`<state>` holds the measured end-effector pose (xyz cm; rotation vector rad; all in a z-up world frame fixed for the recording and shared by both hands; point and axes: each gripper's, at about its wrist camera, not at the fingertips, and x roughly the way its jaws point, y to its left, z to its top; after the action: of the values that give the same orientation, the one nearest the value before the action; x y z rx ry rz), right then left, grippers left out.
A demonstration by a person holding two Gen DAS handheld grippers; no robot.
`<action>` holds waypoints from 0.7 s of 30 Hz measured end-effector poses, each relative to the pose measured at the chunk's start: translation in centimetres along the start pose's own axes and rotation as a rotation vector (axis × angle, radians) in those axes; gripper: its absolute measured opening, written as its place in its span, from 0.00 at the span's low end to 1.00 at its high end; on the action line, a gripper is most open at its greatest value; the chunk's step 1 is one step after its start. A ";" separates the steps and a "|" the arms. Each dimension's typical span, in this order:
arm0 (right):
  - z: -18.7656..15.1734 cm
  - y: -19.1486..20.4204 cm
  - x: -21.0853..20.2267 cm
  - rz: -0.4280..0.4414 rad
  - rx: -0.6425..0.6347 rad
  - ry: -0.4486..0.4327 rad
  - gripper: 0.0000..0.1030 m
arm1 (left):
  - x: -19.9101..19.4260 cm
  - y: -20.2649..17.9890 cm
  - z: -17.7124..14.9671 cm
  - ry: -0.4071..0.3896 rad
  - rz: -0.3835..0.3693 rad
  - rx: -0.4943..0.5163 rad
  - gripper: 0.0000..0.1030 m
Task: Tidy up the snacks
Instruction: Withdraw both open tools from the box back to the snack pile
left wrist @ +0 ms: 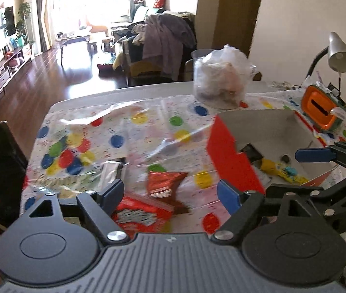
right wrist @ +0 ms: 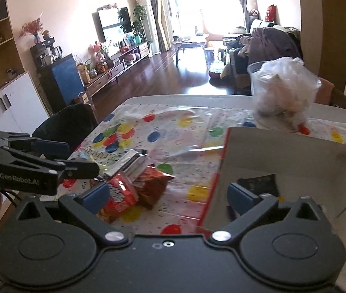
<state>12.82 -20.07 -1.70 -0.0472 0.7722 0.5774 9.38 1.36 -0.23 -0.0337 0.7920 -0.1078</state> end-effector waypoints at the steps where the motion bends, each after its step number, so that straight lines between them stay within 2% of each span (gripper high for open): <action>1: 0.1 0.5 0.4 0.000 -0.002 0.004 1.00 | -0.1 0.8 -0.2 0.003 0.001 -0.002 0.81; 11: -0.1 4.2 4.5 -0.025 -0.022 0.060 1.00 | 0.7 9.1 -1.7 0.061 0.021 0.010 0.81; 21: 0.2 5.6 9.2 -0.079 0.020 0.138 1.00 | 3.7 17.0 -2.9 0.134 0.024 0.021 0.81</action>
<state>15.33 -10.91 -6.81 -0.0994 0.9065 0.4952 11.31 17.89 -6.05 0.0029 0.9245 -0.0966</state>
